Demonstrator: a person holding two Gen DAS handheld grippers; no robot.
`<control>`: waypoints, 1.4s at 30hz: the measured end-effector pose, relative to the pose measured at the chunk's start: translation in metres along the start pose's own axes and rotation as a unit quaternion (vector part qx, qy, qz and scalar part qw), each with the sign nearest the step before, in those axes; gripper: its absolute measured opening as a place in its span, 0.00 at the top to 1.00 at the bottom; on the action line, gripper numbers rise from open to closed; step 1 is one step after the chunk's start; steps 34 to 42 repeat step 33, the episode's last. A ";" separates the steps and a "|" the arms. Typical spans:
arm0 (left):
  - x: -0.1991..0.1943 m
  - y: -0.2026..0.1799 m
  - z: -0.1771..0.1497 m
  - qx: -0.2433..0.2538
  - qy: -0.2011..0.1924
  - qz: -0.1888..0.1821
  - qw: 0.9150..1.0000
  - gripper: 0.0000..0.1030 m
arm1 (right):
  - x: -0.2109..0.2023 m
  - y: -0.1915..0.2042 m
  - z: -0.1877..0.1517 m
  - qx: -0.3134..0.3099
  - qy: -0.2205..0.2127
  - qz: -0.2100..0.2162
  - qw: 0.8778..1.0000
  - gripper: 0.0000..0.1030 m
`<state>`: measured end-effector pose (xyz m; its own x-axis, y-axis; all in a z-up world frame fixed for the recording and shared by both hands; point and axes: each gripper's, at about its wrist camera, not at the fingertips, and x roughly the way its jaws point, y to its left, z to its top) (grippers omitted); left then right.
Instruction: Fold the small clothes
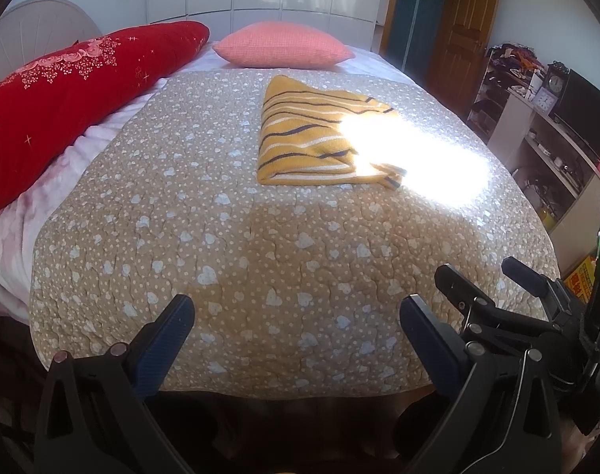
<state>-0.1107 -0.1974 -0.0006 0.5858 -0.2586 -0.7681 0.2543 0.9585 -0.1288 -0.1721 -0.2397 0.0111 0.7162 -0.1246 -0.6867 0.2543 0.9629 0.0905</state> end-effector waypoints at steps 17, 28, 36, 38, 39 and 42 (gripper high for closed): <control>0.003 0.001 0.001 -0.001 0.006 -0.007 1.000 0.00 | -0.009 0.006 0.003 -0.004 -0.020 0.007 1.000 0.02; 0.016 0.012 0.008 -0.017 0.015 -0.021 1.000 0.00 | 0.000 0.007 0.010 -0.013 -0.018 0.006 1.000 0.02; 0.032 0.029 0.020 -0.029 0.021 -0.011 0.999 0.00 | 0.015 0.008 0.028 -0.024 -0.013 0.012 1.000 0.02; 0.032 0.029 0.020 -0.029 0.021 -0.011 0.999 0.00 | 0.015 0.008 0.028 -0.024 -0.013 0.012 1.000 0.02; 0.032 0.029 0.020 -0.029 0.021 -0.011 0.999 0.00 | 0.015 0.008 0.028 -0.024 -0.013 0.012 1.000 0.02; 0.032 0.029 0.020 -0.029 0.021 -0.011 0.999 0.00 | 0.015 0.008 0.028 -0.024 -0.013 0.012 1.000 0.02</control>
